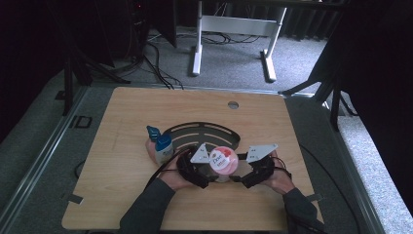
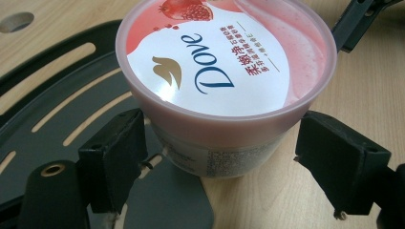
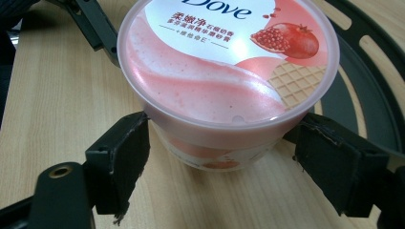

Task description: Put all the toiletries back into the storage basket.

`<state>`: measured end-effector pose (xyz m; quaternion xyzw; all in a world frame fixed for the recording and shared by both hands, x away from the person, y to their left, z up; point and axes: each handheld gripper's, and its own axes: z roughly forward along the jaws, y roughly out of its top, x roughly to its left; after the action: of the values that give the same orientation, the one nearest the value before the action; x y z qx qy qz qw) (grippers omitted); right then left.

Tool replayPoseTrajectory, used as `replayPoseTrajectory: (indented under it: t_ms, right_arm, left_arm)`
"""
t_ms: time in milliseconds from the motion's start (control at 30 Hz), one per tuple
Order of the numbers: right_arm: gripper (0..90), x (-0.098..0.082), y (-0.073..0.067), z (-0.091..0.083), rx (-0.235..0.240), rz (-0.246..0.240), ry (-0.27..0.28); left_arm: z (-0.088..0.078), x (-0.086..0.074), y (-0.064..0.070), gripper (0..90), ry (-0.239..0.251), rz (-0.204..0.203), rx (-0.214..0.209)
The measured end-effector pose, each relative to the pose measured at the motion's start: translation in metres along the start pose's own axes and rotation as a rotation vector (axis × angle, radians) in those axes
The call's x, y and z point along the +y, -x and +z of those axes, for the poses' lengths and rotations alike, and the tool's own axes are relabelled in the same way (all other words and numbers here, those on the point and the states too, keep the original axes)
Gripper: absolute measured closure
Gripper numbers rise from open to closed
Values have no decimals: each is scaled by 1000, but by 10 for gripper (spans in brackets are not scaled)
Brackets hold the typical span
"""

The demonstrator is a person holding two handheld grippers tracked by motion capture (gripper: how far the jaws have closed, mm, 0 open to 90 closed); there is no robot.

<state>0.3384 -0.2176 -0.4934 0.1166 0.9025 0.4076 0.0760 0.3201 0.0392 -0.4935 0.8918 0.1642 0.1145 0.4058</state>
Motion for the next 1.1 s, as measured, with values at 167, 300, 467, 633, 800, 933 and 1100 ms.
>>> replayPoseTrajectory:
  t_ms: [167,300,467,633,800,933,1100]
  right_arm:
    - [194,2,4,-2,-1,2,3]
    - [194,5,7,-4,-18,-11,5]
    - [194,7,13,-8,-28,-15,2]
    - [194,8,19,-9,-30,-8,0]
    - [195,9,25,-9,-30,-9,-12]
    - [196,10,29,-9,-33,-13,-20]
    - [195,13,34,-9,-35,-13,-25]
  left_arm:
    - [0,5,-2,182,0,8,15]
    - [0,7,-4,182,9,2,19]
    - [2,13,-8,182,14,6,32]
    - [5,17,-12,182,19,8,41]
    - [8,19,-15,182,15,4,50]
    - [10,20,-17,182,14,2,56]
    - [11,24,-21,182,11,-1,68]
